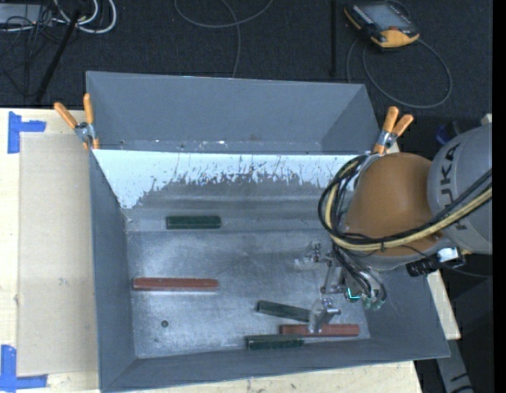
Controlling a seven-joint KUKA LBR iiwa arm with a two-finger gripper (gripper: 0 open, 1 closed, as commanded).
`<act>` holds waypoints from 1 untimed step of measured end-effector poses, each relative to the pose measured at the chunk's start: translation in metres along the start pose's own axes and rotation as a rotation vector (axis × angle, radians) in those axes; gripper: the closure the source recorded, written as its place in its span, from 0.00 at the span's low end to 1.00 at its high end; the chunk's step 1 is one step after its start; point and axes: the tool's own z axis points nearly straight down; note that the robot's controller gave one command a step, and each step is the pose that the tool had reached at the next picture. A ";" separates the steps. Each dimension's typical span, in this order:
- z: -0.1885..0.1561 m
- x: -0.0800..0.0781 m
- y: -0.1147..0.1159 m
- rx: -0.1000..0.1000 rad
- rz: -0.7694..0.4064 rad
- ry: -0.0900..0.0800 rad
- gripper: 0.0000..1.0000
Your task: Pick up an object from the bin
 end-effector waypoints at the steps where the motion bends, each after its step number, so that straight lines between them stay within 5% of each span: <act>1: -0.004 -0.002 0.000 0.000 -0.001 -0.008 0.00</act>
Offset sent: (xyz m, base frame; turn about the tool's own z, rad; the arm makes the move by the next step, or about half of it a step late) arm -0.0045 0.0102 -0.0664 0.1222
